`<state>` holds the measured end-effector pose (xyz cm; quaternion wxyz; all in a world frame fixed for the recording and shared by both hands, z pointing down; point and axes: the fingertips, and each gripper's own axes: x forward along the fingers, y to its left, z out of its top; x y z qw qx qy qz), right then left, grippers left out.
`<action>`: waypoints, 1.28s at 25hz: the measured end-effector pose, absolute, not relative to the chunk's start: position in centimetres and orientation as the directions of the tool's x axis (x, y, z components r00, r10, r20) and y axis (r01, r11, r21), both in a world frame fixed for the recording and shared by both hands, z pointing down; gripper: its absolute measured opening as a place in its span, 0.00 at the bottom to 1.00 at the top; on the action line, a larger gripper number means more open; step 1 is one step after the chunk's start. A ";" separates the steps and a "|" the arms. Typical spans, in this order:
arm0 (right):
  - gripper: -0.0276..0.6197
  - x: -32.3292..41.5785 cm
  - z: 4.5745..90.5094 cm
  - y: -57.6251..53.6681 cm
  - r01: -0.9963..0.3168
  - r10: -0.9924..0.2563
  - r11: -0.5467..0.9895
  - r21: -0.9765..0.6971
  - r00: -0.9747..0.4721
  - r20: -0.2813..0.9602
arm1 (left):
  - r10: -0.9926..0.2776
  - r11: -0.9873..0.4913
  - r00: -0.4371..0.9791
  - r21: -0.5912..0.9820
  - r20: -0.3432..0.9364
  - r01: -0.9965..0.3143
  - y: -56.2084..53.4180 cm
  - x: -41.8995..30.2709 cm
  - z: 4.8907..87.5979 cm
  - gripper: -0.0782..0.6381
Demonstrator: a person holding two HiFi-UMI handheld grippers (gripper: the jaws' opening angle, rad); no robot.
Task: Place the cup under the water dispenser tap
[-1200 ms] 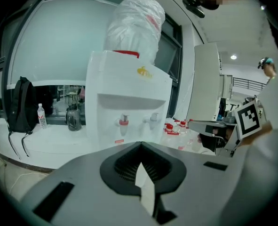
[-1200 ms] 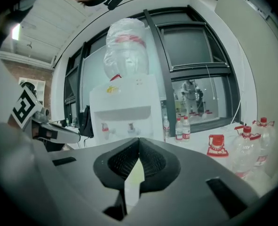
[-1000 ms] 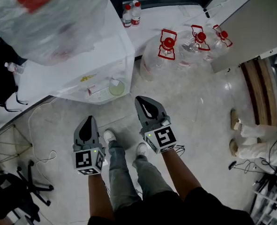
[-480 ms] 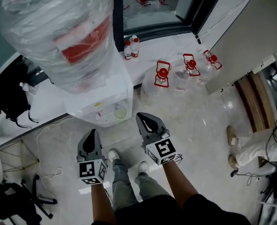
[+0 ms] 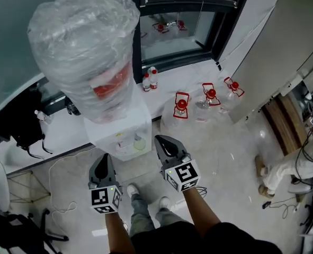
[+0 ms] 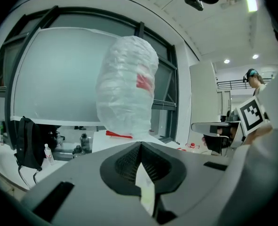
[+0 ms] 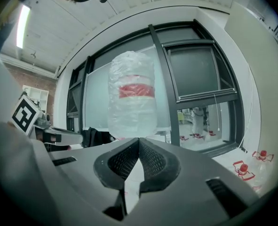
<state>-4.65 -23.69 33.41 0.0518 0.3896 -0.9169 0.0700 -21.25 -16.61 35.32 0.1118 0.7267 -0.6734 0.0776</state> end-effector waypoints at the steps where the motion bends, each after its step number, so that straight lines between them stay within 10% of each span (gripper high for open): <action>1: 0.07 -4.6 32.7 -23.6 -0.724 -0.710 0.684 -0.088 -0.688 0.147 | -0.965 -0.063 0.078 0.067 0.251 -0.996 -16.5 -21.4 34.5 0.12; 32: 0.07 -2.4 20.2 -19.2 -0.694 -0.691 0.719 -0.023 -0.718 0.082 | -0.993 -0.013 0.016 0.021 0.117 -1.000 -11.4 -21.7 19.9 0.12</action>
